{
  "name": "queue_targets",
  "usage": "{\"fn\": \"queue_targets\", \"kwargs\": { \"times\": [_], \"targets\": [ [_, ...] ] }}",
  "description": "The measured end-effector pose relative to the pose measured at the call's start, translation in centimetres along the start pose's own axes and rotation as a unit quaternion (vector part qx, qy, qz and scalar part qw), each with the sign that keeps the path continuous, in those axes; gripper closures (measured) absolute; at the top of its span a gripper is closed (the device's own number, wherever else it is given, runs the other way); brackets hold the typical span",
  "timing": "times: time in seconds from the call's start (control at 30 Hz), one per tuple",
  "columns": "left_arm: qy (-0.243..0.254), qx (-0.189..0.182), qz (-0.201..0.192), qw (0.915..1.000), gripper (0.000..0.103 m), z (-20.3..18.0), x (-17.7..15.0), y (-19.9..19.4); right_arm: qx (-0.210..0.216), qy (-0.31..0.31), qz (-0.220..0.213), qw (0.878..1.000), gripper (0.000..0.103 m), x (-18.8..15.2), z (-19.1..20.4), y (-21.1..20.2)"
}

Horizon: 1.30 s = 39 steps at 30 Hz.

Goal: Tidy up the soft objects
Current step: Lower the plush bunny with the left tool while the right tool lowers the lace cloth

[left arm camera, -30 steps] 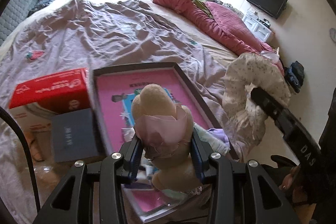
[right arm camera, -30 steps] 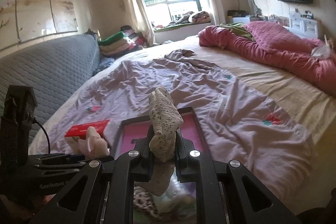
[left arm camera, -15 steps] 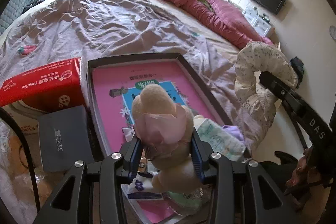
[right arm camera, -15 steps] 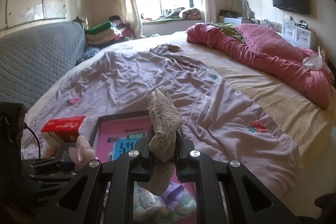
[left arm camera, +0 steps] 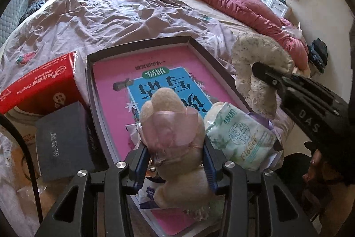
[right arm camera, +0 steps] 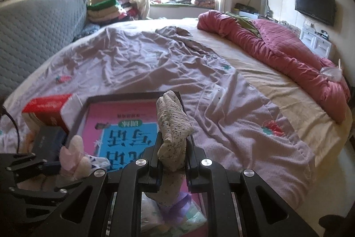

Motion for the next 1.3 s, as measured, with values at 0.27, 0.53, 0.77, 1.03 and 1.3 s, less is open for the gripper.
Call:
{"fn": "queue_targets", "kwargs": {
  "times": [0.27, 0.53, 0.77, 1.03, 1.3],
  "targets": [
    [-0.004, -0.007, -0.001, 1.0, 0.058, 0.1, 0.1, 0.2, 0.002, 0.002, 0.034, 0.999, 0.085, -0.9, 0.0, 2.6],
    [-0.009, -0.011, -0.002, 0.9999, 0.058, -0.1, 0.0, 0.5, 0.022, 0.005, 0.062, 0.998, 0.084, -1.6, 0.8, 3.7],
    [-0.017, -0.013, -0.002, 0.9998, 0.057, 0.0, 0.0, 0.6, 0.079, 0.034, 0.086, 0.993, 0.081, -2.3, 2.0, 3.9],
    [-0.026, -0.021, -0.002, 0.9994, 0.055, 0.1, 0.1, 0.8, 0.133, 0.098, 0.095, 0.982, 0.067, -2.3, 2.3, 2.8],
    [-0.032, -0.023, 0.0, 0.9992, 0.055, 0.2, 0.1, 0.7, 0.156, 0.128, 0.097, 0.975, 0.057, -2.3, 2.1, 2.0]
  ]
}}
Point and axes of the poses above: each gripper's, at about its wrist camera, not at the fingertips, and y roughly the way its jaws point, z to its left, x to its top, the point moved 9 cm from there along y, roughly the way its jaws point, and after that the axes turned 7 degrees about y, right-handed, at the moved point
